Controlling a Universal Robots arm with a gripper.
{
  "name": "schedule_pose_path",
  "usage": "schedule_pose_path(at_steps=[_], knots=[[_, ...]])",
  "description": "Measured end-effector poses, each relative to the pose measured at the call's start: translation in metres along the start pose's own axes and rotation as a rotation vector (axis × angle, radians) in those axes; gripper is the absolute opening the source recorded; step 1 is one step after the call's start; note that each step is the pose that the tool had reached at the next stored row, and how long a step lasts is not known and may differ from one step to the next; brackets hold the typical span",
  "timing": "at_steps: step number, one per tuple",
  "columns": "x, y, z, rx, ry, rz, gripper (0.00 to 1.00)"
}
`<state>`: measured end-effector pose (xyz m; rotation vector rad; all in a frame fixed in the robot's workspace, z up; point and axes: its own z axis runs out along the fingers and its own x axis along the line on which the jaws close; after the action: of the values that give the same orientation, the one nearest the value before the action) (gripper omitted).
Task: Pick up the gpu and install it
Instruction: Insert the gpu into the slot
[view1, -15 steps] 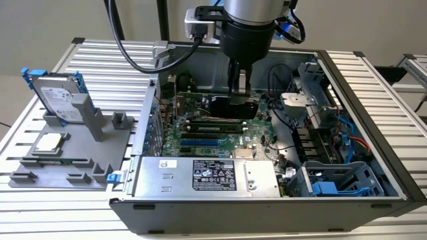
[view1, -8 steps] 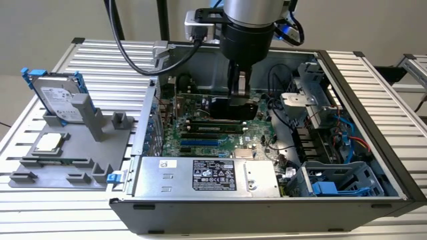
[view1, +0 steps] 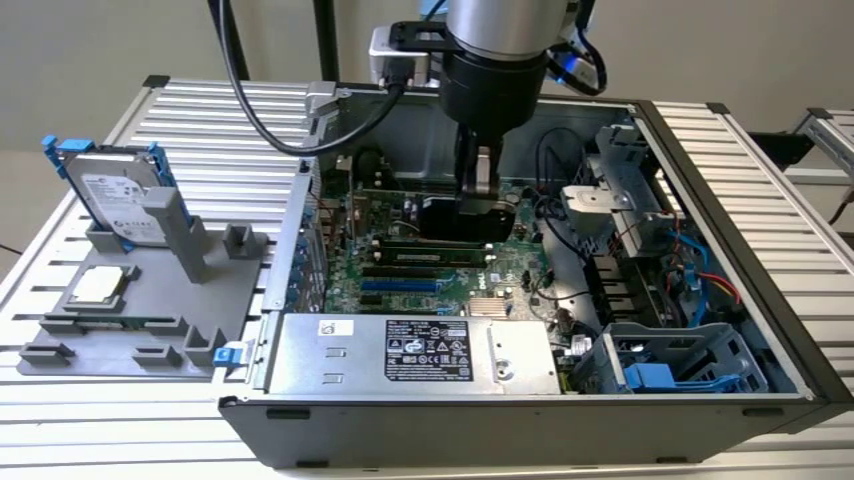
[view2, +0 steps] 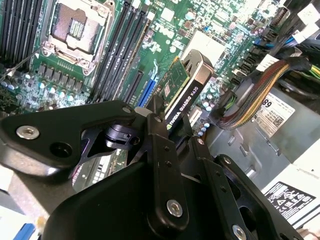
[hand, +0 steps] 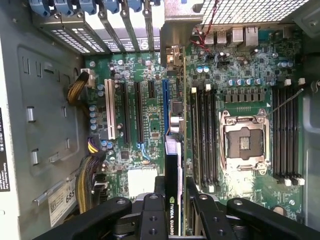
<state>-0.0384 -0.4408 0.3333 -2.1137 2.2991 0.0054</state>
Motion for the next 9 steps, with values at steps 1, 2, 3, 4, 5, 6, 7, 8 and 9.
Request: schedule_pose_path(at_steps=[1,2,3,4,5,6,7,8,9], knots=[[0.0000,0.0000,0.0004,0.0000,0.0001,0.000,0.00],[0.0000,0.0000,0.0008,0.0000,0.0002,0.000,0.00],[0.0000,0.0000,0.0012,0.0000,0.0002,0.000,0.00],[0.0000,0.0000,0.0017,0.0000,0.0002,0.000,0.00],[0.0000,0.0000,0.0021,0.0000,0.0004,0.000,0.00],[0.0000,0.0000,0.0025,0.0000,0.0004,0.000,0.00],[0.0001,0.0000,0.0029,0.0000,0.0005,0.000,0.00],[0.0001,0.0000,0.0034,0.0001,0.0006,0.000,0.00],[0.0001,0.0000,0.0038,0.0001,0.0006,0.000,0.00]])
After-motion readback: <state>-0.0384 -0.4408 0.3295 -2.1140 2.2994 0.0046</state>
